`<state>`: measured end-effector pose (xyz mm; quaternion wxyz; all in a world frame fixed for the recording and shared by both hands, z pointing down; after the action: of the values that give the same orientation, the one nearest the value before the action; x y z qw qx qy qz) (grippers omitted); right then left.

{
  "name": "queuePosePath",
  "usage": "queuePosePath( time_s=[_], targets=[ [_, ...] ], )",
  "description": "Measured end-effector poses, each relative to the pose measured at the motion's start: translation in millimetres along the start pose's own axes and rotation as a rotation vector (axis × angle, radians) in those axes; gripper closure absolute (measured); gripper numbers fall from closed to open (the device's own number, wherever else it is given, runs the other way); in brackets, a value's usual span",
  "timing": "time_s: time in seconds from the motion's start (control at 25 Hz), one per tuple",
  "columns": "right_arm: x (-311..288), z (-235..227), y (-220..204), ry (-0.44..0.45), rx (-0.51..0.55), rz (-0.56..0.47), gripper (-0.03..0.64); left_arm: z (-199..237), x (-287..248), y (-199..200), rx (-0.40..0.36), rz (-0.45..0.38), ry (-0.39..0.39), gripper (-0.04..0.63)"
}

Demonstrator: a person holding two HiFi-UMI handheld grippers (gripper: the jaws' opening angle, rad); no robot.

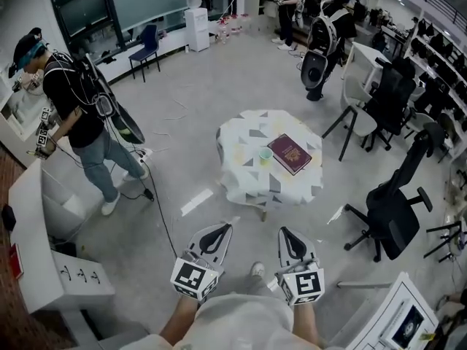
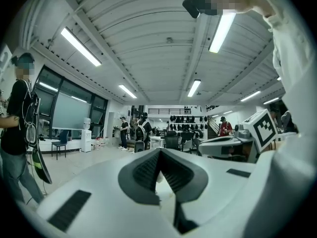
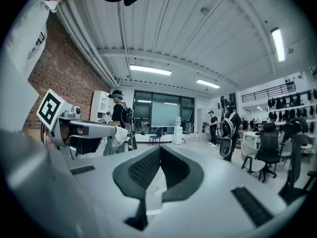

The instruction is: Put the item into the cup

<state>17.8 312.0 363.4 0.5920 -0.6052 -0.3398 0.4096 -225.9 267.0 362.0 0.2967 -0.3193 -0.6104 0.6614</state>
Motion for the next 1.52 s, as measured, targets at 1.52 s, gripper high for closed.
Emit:
queuePosePath(
  time_s=[1.52],
  targets=[
    [-80, -182, -9, 0.145, -0.065, -0.01, 0.611, -30, -167, 23, -0.041, 0.034, 0.156, 0.585]
  ],
)
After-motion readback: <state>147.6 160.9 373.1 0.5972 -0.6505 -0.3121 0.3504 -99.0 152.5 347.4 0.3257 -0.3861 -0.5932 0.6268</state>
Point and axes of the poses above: the fingertips, and each gripper's own axes: x backward along the fingers, z to its left, y out of its top, the point moved 10 cm from there along x, backward along the fingers, and after that the axes turned 7 degrees about y, right-handed, at the moved point
